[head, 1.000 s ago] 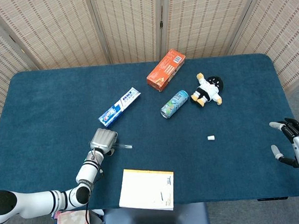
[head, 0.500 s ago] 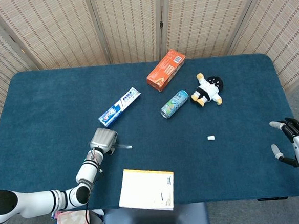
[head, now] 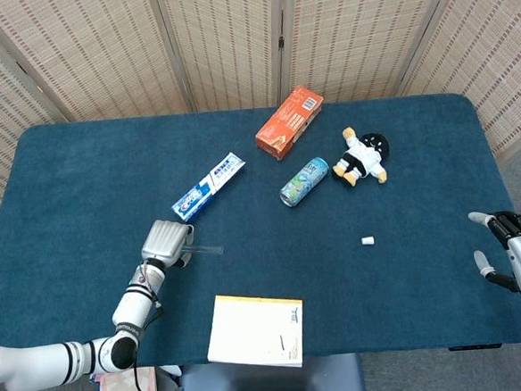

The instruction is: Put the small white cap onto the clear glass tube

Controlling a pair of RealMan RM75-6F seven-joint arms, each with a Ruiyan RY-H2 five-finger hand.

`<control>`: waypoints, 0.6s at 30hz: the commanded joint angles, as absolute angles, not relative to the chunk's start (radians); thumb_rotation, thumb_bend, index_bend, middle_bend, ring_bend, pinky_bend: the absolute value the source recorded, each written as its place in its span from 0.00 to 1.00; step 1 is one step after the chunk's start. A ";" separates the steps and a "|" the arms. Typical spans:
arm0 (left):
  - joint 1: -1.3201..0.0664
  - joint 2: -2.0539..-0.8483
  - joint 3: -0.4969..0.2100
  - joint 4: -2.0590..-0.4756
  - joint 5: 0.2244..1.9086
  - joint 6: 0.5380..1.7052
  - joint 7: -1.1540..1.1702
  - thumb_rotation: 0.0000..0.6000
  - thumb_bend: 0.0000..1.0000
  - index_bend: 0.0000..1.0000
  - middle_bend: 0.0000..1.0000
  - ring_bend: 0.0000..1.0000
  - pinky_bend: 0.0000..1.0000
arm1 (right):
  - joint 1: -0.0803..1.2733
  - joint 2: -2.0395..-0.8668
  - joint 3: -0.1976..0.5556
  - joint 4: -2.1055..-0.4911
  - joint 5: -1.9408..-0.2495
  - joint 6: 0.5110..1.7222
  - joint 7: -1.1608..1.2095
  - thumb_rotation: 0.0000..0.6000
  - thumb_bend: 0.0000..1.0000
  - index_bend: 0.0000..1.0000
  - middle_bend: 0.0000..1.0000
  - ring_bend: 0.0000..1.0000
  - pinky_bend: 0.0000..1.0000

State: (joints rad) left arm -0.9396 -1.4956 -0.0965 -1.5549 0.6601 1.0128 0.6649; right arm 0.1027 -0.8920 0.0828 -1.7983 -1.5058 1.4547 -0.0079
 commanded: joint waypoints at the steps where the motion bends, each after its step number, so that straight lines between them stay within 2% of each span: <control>1: -0.876 -1.433 -0.083 -1.617 0.751 1.073 0.589 1.00 0.37 0.56 1.00 0.96 0.96 | 0.121 -0.875 0.084 -1.831 -1.498 1.423 -0.051 1.00 0.46 0.24 0.39 0.33 0.40; 3: -0.852 -1.408 -0.078 -1.638 0.789 1.095 0.563 1.00 0.37 0.56 1.00 0.96 0.96 | 0.132 -0.869 0.084 -1.844 -1.492 1.401 -0.069 1.00 0.49 0.24 0.46 0.42 0.46; 5: -0.828 -1.380 -0.072 -1.664 0.828 1.116 0.537 1.00 0.37 0.56 1.00 0.96 0.96 | 0.147 -0.862 0.081 -1.861 -1.481 1.364 -0.086 1.00 0.53 0.24 0.58 0.58 0.56; 7: -0.808 -1.358 -0.068 -1.686 0.863 1.137 0.520 1.00 0.37 0.56 1.00 0.96 0.96 | 0.164 -0.857 0.076 -1.875 -1.466 1.322 -0.103 1.00 0.57 0.24 0.67 0.68 0.64; 10: -0.775 -1.321 -0.061 -1.728 0.925 1.172 0.495 1.00 0.37 0.56 1.00 0.96 0.96 | 0.200 -0.854 0.071 -1.893 -1.424 1.236 -0.134 1.00 0.63 0.24 0.76 0.80 0.73; 18: -0.711 -1.259 -0.049 -1.807 1.040 1.223 0.443 1.00 0.37 0.56 1.00 0.96 0.96 | 0.297 -0.878 0.076 -1.882 -1.308 1.045 -0.159 1.00 0.76 0.24 0.88 0.92 0.85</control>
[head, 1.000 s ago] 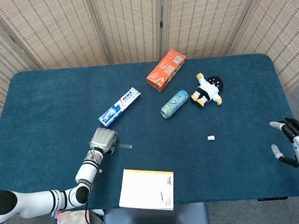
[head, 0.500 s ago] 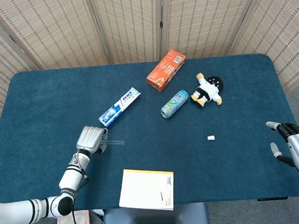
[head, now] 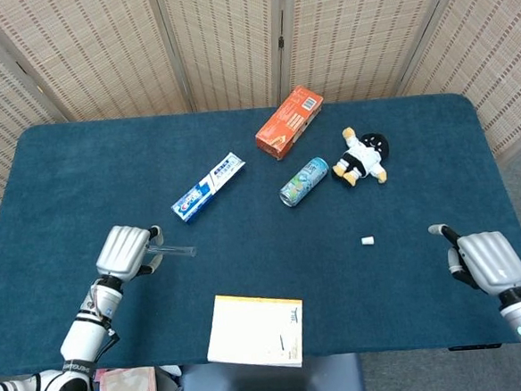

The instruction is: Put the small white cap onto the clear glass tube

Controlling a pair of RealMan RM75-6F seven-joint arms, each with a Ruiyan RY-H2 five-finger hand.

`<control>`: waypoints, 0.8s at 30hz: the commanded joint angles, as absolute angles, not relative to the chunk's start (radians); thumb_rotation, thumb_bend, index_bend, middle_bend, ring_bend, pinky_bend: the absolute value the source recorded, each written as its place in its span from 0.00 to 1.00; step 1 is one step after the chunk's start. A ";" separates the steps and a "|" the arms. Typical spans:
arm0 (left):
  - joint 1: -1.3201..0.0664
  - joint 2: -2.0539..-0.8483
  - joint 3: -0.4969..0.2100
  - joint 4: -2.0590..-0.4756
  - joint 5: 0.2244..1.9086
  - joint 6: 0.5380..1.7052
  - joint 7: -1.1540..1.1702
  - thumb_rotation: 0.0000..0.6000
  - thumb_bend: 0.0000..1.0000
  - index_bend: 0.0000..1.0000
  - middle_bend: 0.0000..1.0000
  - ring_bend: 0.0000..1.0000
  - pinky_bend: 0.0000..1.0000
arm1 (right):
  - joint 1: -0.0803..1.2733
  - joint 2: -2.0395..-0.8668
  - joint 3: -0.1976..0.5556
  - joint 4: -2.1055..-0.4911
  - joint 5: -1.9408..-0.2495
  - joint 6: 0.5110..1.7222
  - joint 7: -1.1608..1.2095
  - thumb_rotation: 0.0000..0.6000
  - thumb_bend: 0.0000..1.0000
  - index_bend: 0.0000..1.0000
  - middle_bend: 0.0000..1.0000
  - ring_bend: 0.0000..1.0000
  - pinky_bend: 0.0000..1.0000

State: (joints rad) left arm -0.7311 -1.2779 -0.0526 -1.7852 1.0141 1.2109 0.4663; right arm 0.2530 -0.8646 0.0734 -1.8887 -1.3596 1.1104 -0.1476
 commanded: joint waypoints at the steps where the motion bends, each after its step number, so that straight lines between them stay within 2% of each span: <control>1: -0.704 -1.253 -0.047 -1.811 1.051 1.225 0.440 1.00 0.37 0.56 1.00 0.96 0.96 | 0.311 -0.886 0.079 -1.875 -1.288 1.019 -0.156 1.00 0.78 0.24 0.90 0.93 0.87; 10: -0.666 -1.235 -0.049 -1.836 1.086 1.226 0.432 1.00 0.37 0.56 1.00 0.96 0.96 | 0.430 -0.968 0.084 -1.774 -1.154 0.818 -0.158 1.00 0.81 0.24 0.95 0.98 0.89; 24: -0.630 -1.223 -0.047 -1.861 1.129 1.218 0.446 1.00 0.37 0.56 1.00 0.96 0.96 | 0.556 -1.111 0.069 -1.612 -1.023 0.653 -0.171 1.00 0.81 0.24 0.96 0.98 0.89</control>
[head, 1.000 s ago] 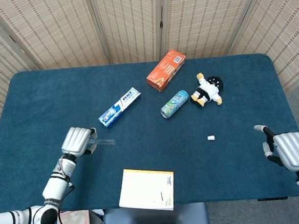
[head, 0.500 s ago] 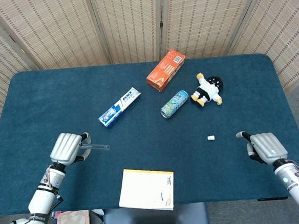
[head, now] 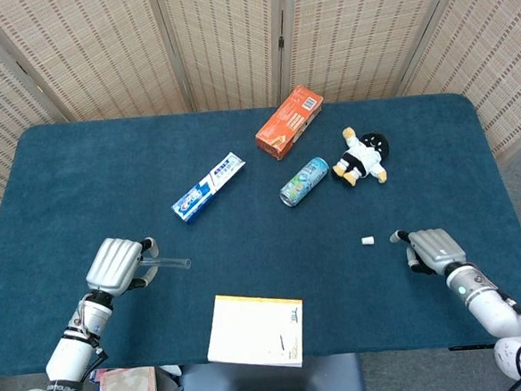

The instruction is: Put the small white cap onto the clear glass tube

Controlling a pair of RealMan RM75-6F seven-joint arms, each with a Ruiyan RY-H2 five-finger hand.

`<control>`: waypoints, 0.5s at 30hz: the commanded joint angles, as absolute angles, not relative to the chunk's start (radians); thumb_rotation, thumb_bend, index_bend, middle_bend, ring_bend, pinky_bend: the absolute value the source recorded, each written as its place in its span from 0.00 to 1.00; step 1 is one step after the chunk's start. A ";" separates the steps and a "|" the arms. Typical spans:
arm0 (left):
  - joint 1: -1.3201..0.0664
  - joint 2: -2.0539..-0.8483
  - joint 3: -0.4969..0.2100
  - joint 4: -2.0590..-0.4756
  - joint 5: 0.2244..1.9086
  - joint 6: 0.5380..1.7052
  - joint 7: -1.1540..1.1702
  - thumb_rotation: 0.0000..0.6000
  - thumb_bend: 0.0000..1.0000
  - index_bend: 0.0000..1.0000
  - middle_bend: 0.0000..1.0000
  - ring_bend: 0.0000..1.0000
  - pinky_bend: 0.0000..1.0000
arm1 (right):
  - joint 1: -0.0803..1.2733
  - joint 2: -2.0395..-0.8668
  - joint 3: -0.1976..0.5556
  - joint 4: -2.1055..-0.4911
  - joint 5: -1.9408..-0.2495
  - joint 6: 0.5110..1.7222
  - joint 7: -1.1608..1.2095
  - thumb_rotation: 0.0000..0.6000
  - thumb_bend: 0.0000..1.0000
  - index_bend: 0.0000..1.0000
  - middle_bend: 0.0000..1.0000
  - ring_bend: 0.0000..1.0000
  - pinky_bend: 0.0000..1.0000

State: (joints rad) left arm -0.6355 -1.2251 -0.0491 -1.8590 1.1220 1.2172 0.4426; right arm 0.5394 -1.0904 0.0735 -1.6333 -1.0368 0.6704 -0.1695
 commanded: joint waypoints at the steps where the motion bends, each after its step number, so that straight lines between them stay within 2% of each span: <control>1: -0.628 -1.222 -0.047 -1.861 1.131 1.218 0.447 1.00 0.37 0.56 1.00 0.96 0.96 | 0.562 -1.120 0.067 -1.602 -1.016 0.645 -0.171 1.00 0.81 0.24 0.96 0.98 0.89; 15: -0.600 -1.214 -0.054 -1.875 1.145 1.204 0.454 1.00 0.37 0.56 1.00 0.96 0.96 | 0.634 -1.220 0.054 -1.492 -0.978 0.607 -0.172 1.00 0.81 0.24 0.96 0.98 0.89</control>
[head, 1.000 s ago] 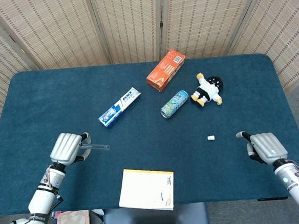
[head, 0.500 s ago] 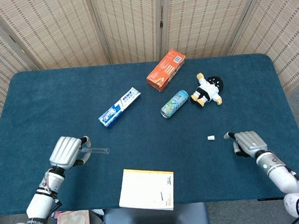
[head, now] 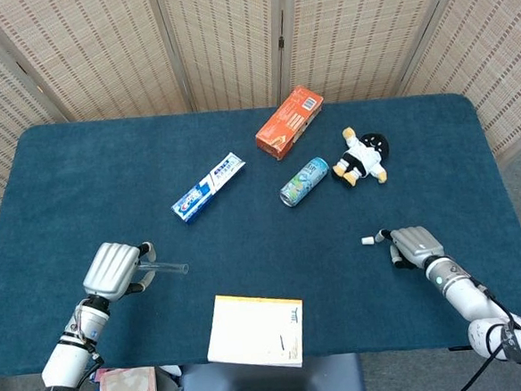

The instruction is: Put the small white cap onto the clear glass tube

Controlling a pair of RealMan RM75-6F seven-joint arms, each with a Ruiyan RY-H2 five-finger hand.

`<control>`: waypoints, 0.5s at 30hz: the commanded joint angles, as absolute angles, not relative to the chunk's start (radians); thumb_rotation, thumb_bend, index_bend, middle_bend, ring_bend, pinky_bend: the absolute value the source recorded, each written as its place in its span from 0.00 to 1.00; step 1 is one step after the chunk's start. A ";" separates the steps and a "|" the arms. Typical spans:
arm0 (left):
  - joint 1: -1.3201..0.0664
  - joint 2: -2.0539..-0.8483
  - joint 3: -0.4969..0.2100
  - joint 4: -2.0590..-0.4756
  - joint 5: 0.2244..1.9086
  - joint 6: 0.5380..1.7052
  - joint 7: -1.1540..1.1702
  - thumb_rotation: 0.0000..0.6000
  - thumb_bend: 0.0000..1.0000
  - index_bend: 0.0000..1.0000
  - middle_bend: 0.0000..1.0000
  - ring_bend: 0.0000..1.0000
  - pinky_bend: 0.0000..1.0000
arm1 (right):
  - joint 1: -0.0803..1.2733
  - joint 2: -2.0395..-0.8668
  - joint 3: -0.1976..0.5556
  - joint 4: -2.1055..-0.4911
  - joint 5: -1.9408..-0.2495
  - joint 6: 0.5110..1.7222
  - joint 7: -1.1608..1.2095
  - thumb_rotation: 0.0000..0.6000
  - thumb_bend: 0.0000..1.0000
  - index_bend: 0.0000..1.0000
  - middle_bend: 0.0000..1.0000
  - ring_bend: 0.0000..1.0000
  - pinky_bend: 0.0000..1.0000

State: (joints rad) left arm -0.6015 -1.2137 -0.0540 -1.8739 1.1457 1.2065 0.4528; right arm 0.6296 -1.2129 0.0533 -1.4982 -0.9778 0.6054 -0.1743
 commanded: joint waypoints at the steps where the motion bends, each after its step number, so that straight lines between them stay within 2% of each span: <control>1: -0.599 -1.213 -0.054 -1.878 1.144 1.199 0.455 1.00 0.37 0.56 1.00 0.96 0.96 | 0.638 -1.225 0.054 -1.488 -0.982 0.609 -0.170 1.00 0.81 0.24 0.96 0.98 0.89; 15: -0.580 -1.213 -0.054 -1.890 1.170 1.185 0.446 1.00 0.37 0.56 1.00 0.96 0.96 | 0.657 -1.215 0.046 -1.562 -1.034 0.665 -0.188 1.00 0.81 0.24 0.96 0.98 0.89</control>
State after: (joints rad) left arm -0.5807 -1.2129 -0.0543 -1.8890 1.1687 1.1857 0.4470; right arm 0.6558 -1.2176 0.0482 -1.5571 -1.0314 0.6617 -0.1845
